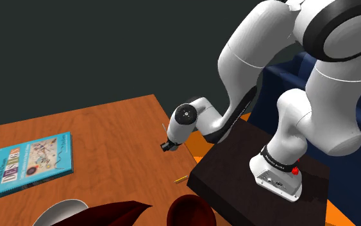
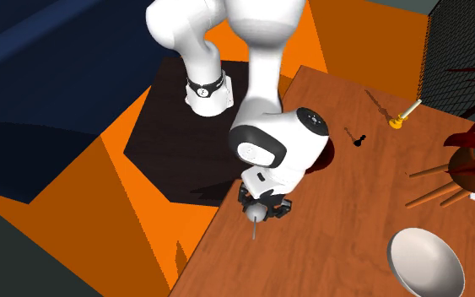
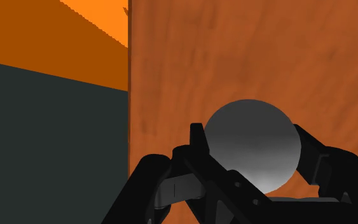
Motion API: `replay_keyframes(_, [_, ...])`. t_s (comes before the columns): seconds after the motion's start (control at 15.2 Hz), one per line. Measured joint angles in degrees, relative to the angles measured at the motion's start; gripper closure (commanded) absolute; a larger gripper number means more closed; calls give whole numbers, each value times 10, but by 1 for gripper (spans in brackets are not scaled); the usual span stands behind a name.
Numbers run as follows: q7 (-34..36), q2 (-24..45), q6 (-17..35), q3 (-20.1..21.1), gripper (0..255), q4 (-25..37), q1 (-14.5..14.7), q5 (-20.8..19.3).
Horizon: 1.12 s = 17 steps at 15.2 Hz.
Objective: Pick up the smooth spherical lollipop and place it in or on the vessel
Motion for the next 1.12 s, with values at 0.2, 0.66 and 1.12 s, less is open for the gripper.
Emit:
replay_keyframes(0.2, [-24,-34,-22,5,255,-11,-7,13])
replay_keyframes(0.66, [-76,-110,-80,17,255,-29,-13,51])
replay_keyframes(1.12, [7,-143,-114,54,255,-63,38,47])
